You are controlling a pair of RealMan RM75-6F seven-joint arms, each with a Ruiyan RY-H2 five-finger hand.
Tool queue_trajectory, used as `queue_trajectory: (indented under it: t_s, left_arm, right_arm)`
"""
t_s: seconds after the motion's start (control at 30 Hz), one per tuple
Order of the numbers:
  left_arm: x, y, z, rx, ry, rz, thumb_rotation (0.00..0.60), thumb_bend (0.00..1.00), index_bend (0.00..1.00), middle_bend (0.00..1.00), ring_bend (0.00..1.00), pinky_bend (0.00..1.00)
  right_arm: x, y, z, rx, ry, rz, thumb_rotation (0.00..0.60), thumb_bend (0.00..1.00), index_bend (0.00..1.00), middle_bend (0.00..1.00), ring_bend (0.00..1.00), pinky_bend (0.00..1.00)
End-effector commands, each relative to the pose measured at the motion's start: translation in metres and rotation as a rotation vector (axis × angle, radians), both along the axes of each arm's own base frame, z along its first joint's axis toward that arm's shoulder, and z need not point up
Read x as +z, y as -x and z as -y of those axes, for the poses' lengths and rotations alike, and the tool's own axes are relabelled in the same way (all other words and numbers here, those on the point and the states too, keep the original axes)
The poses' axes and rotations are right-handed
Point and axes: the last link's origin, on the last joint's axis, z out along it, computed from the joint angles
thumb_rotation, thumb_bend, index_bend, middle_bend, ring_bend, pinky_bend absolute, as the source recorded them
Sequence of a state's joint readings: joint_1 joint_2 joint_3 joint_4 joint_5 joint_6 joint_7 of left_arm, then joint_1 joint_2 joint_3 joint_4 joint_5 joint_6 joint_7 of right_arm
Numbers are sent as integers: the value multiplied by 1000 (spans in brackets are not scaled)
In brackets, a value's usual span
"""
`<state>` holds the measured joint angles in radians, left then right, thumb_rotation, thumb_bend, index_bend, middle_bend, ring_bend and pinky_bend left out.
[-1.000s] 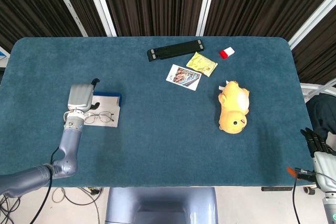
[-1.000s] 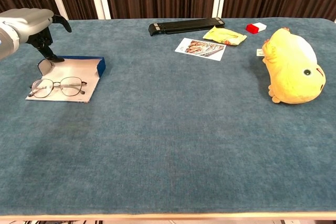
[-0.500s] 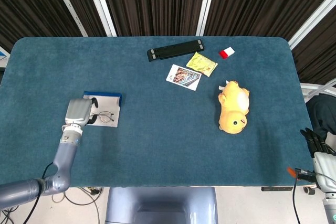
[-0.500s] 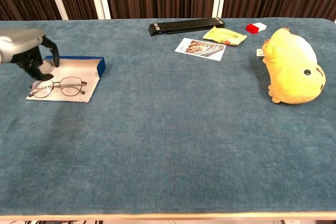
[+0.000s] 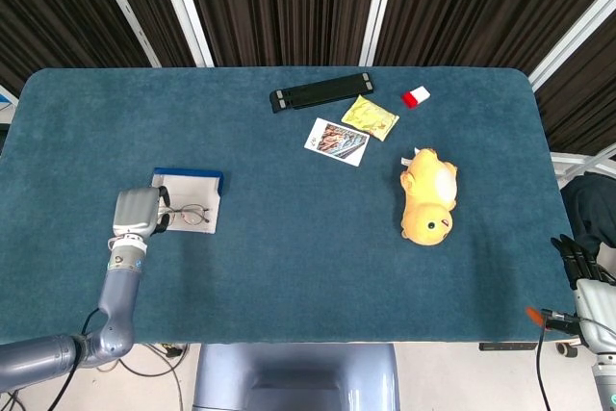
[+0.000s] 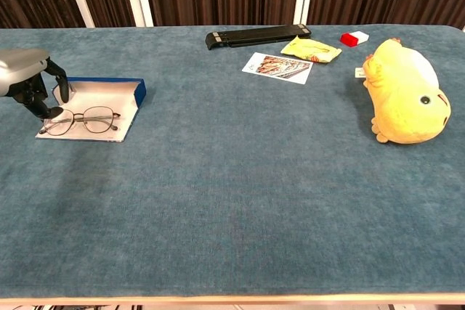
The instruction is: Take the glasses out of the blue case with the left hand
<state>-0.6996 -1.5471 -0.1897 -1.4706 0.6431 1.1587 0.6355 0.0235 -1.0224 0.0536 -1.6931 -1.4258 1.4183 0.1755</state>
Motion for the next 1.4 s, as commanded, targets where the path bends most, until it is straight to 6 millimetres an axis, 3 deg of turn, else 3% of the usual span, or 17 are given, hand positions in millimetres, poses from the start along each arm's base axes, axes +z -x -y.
queue_trajectory:
  t_s: [0.03,0.53,1.2,1.4]
  left_arm:
    - [-3,0,-3,10,2,-2,600,369,494,1000,957,1000]
    - [-20,-8,-12,31,25,11,600,382,503,1000,957,1000]
    - [-26,-6,-13,51,38,3,600,384,522,1000,957,1000]
    - [-27,-6,-13,50,37,1,600,443,579,1000,960,1000]
  right_arm:
    - [0,0,0,0,0,1,600,159,0,0,0,199]
    - [0,0,0,-3,1,2,600,158,0,0,0,199]
    - [0,0,0,-4,1,4,600,158,0,0,0,200]
    - [0,0,0,-5,1,5,600,159,0,0,0,200]
